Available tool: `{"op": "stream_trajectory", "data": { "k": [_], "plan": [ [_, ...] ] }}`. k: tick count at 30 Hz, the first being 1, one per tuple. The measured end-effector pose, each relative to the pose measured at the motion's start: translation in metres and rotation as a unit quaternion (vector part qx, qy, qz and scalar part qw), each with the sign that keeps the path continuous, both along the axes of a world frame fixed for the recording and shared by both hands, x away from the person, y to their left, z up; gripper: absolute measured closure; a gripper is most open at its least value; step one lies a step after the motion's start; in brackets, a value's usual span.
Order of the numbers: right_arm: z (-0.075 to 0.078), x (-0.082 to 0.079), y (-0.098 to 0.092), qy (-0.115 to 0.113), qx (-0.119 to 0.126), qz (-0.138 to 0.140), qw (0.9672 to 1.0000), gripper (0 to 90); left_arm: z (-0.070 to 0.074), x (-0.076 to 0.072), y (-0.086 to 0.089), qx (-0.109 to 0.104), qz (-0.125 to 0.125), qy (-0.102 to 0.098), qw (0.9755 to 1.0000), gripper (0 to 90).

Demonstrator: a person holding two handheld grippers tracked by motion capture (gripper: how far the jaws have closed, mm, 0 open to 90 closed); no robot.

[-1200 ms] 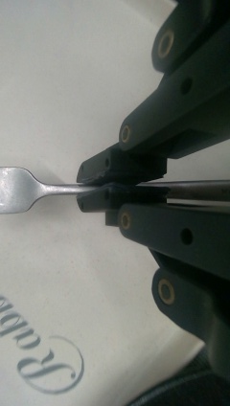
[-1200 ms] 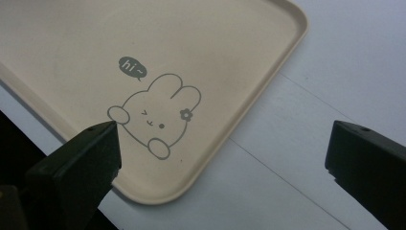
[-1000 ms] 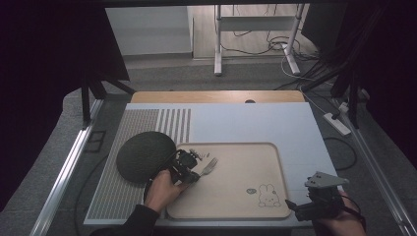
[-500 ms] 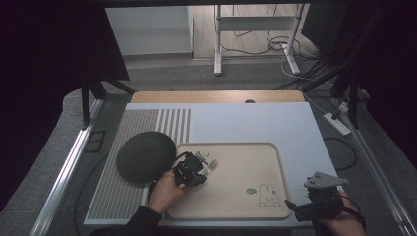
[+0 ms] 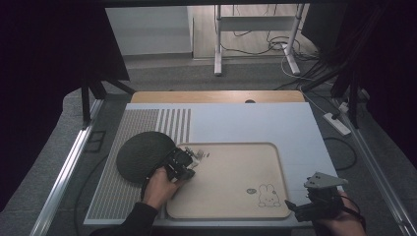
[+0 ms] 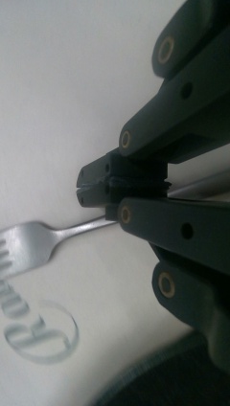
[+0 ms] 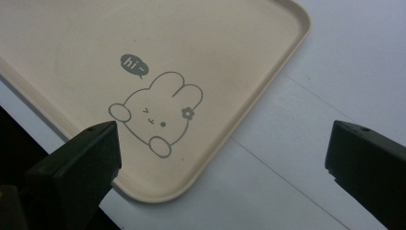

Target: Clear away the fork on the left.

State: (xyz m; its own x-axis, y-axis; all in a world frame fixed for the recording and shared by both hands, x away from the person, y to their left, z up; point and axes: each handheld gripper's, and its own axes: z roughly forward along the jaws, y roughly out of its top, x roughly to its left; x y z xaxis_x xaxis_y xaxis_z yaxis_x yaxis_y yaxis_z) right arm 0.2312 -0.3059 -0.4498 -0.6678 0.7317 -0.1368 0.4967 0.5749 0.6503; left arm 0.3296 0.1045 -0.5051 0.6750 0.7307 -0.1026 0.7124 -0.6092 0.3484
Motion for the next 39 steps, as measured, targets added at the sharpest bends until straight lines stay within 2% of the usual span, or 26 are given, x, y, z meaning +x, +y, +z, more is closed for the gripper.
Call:
{"op": "stream_trajectory", "data": {
  "k": [12, 14, 16, 18, 21, 23, 26, 27, 30, 38, 39],
  "plan": [
    [0.000, 0.000, 0.000, 0.001, 0.001, 0.001, 1.0000, 0.0, -0.001, 0.008, 0.025, -0.001, 0.043, 0.010, 0.9990, 86.8],
    [0.000, 0.000, 0.000, 0.001, 0.000, 0.001, 1.0000, 0.0, -0.001, 0.009, 0.028, -0.009, 0.044, 0.012, 0.9989, 85.9],
    [0.000, 0.000, 0.000, 0.001, 0.000, 0.001, 1.0000, 0.0, -0.002, 0.009, 0.030, -0.028, 0.041, 0.018, 0.9986, 83.6],
    [0.000, 0.000, 0.000, 0.001, 0.000, 0.001, 1.0000, 0.0, 0.000, 0.009, 0.029, -0.036, 0.039, 0.015, 0.9985, 81.1],
    [0.000, 0.000, 0.000, 0.001, 0.000, 0.000, 1.0000, 0.0, 0.004, 0.007, 0.029, -0.051, 0.032, 0.004, 0.9982, 73.0],
    [0.000, 0.000, 0.000, 0.001, 0.001, 0.001, 1.0000, 0.0, 0.006, 0.006, 0.029, -0.054, 0.028, -0.004, 0.9981, 70.9],
    [0.000, 0.000, 0.000, 0.001, 0.000, 0.001, 1.0000, 0.0, 0.008, 0.005, 0.029, -0.059, 0.026, -0.011, 0.9978, 61.5],
    [0.000, 0.000, 0.000, 0.001, 0.000, 0.001, 1.0000, 0.0, 0.009, 0.004, 0.029, -0.062, 0.025, -0.014, 0.9977, 61.5],
    [0.000, 0.000, 0.000, 0.001, 0.000, 0.000, 1.0000, 0.0, 0.013, 0.002, 0.031, -0.076, 0.021, -0.018, 0.9967, 52.7],
    [0.000, 0.000, 0.000, 0.000, 0.001, 0.000, 1.0000, 0.0, 0.017, -0.003, 0.037, -0.089, 0.015, -0.031, 0.9955, 27.6],
    [0.000, 0.000, 0.000, 0.000, 0.001, 0.000, 1.0000, 0.0, 0.018, -0.003, 0.038, -0.089, 0.015, -0.032, 0.9954, 27.6]
  ]
}}
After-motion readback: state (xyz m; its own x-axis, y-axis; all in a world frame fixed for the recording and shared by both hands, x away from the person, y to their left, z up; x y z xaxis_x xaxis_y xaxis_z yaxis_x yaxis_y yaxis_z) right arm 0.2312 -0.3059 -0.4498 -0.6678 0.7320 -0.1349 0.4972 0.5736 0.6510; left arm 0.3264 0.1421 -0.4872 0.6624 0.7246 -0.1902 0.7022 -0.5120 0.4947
